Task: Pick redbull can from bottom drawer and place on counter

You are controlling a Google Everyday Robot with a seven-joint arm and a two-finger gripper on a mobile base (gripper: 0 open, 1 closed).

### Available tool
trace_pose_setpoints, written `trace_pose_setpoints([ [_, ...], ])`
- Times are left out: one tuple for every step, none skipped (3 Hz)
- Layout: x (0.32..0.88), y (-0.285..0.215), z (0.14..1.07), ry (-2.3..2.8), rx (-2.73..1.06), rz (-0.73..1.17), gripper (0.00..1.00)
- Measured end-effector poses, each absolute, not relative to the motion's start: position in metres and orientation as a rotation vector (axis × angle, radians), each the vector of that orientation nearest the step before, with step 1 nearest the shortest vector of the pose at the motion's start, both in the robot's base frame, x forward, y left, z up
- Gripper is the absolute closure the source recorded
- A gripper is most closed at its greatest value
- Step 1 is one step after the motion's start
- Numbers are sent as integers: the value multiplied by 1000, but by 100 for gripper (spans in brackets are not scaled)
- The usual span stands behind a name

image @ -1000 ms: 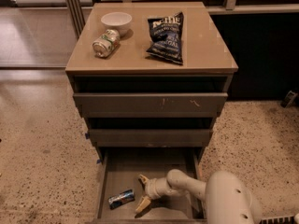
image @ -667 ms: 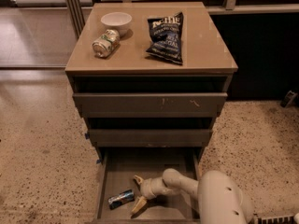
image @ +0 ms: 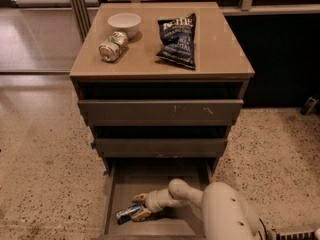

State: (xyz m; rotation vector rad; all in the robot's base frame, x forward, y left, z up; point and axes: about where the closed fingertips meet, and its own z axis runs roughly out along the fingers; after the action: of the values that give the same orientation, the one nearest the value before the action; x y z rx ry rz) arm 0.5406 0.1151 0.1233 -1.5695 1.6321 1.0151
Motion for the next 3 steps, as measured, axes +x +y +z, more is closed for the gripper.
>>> trace_pose_setpoints([
  [542,113,128,1624,-1569,998,65],
  [542,98,142,1618,-1552,947,88],
  [547,69,174,1615,-1537,837,100],
])
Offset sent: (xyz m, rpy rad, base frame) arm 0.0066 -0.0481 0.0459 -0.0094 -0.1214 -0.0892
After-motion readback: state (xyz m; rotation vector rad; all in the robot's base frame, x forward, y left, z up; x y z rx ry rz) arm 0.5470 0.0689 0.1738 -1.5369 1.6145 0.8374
